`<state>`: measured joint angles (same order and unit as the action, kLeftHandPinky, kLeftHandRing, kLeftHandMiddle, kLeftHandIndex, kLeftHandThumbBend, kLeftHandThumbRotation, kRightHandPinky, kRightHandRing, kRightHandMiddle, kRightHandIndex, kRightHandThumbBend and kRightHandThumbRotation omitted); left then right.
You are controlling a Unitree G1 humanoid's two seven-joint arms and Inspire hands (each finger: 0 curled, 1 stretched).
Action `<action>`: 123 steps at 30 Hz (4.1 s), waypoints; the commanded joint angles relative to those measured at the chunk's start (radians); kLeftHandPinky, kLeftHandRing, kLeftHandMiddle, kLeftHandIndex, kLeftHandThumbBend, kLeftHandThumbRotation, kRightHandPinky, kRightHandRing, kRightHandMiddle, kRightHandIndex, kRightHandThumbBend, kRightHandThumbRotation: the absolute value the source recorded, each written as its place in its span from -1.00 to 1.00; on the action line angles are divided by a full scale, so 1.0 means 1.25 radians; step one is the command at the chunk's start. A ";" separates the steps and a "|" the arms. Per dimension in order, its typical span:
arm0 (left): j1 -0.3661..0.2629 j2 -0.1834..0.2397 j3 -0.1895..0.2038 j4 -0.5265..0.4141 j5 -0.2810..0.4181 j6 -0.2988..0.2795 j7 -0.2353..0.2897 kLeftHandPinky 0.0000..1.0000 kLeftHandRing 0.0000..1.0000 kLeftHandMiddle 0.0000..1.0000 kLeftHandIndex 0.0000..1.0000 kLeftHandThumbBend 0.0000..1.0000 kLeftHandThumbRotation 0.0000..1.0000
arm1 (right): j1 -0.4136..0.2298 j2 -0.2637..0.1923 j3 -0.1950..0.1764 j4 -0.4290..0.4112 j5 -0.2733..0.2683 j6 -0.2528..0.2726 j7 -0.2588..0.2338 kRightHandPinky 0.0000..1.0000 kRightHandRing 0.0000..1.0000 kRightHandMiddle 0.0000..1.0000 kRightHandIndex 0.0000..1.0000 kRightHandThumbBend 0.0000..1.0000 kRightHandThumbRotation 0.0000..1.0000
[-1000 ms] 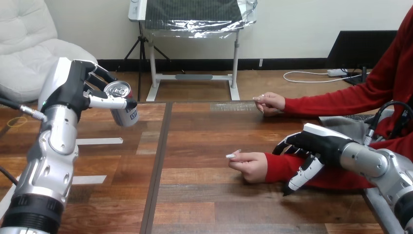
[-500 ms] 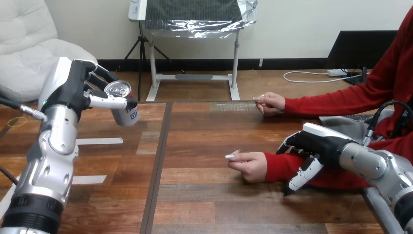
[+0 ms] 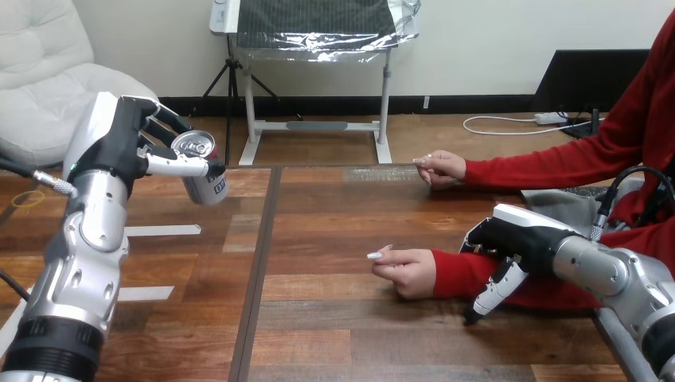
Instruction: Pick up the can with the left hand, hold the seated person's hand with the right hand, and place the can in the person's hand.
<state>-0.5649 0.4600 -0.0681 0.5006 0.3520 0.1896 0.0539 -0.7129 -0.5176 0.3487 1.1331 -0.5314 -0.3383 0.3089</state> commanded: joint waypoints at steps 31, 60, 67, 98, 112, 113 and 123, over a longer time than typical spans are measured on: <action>-0.033 0.015 0.020 -0.053 -0.002 -0.008 0.004 -0.24 -0.21 -0.13 -0.03 0.50 -1.00 | -0.031 0.001 -0.002 0.018 -0.003 -0.067 -0.075 -0.35 -0.26 -0.15 -0.14 0.55 -1.00; -0.024 0.014 0.019 -0.065 -0.002 -0.013 0.002 -0.29 -0.23 -0.14 -0.04 0.51 -1.00 | -0.027 -0.009 -0.028 0.002 0.039 -0.114 -0.113 -0.42 -0.35 -0.25 -0.25 0.39 -1.00; -0.027 0.013 0.018 -0.063 -0.003 -0.015 0.000 -0.25 -0.22 -0.14 -0.04 0.51 -1.00 | -0.029 -0.014 -0.036 -0.003 0.047 -0.127 -0.123 -0.40 -0.33 -0.25 -0.25 0.40 -1.00; -0.021 -0.001 0.009 -0.101 0.000 0.009 -0.015 -0.32 -0.26 -0.17 -0.05 0.50 -1.00 | -0.037 -0.020 -0.040 -0.030 0.046 -0.156 -0.146 -0.45 -0.40 -0.32 -0.33 0.46 -0.80; -0.017 -0.017 0.003 -0.113 -0.004 0.003 -0.025 -0.27 -0.24 -0.15 -0.06 0.48 -1.00 | -0.048 -0.006 -0.027 -0.013 0.038 -0.156 -0.129 -0.34 -0.31 -0.25 -0.29 0.36 -0.60; -0.017 -0.018 0.002 -0.113 -0.003 0.003 -0.025 -0.27 -0.24 -0.16 -0.06 0.48 -1.00 | -0.048 -0.004 -0.027 -0.013 0.038 -0.156 -0.128 -0.32 -0.29 -0.24 -0.28 0.34 -0.57; -0.017 -0.036 -0.005 -0.125 0.002 0.016 -0.028 -0.29 -0.26 -0.17 -0.07 0.47 -1.00 | -0.052 0.012 -0.019 -0.009 0.032 -0.152 -0.130 -0.29 -0.26 -0.21 -0.24 0.28 -0.45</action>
<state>-0.5512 0.4278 -0.0683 0.4252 0.3481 0.2191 0.0165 -0.7127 -0.5370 0.3166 1.1411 -0.4888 -0.5130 0.1500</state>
